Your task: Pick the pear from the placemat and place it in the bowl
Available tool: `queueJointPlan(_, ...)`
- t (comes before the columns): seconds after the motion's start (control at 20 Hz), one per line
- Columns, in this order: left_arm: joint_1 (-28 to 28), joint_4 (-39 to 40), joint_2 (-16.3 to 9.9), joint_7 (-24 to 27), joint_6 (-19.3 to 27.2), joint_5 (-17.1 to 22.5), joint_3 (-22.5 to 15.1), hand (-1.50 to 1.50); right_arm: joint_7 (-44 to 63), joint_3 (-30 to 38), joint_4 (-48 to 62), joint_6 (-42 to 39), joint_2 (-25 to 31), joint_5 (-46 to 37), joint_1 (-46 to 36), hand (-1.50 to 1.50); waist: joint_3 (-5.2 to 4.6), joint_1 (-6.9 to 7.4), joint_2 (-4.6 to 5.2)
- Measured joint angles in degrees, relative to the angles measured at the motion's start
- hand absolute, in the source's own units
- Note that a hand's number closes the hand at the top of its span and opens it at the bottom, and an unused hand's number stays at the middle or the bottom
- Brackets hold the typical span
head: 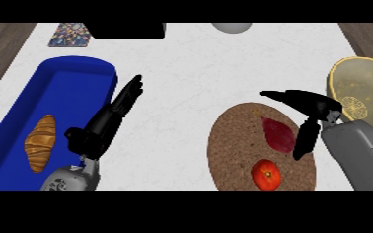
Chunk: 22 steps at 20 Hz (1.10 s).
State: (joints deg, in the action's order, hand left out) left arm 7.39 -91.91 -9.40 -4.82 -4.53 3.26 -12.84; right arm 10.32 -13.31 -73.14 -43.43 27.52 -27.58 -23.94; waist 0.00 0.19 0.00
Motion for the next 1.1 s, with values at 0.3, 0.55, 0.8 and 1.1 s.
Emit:
queueJointPlan(0.3, -0.89, -0.18, 0.35, 0.31, -2.23, -0.29, 1.96, 0.00, -4.04, 0.42, 5.67, 1.35, -2.54, -5.33, -0.56, -1.50, 0.01, 0.09, 0.03)
queueJointPlan(0.55, -0.77, -0.18, 1.55, 0.24, -3.01, -1.41, 2.57, 0.00, -7.84, 1.25, 8.66, 3.08, -4.02, -8.78, -0.14, -1.50, 0.00, 0.03, 0.02)
queueJointPlan(0.8, 0.38, 0.69, 2.64, -0.23, -3.11, -2.36, 2.93, 0.00, -13.70, 2.20, 12.64, 6.38, -5.22, -10.80, -2.01, 1.50, -0.17, 0.04, -0.07)
queueJointPlan(1.1, -0.63, 1.61, 3.08, 1.18, -4.21, -2.92, 3.77, 0.00, -16.88, 3.47, 14.33, 10.32, -7.40, -13.30, -2.44, 1.50, -0.36, -0.07, -0.24)
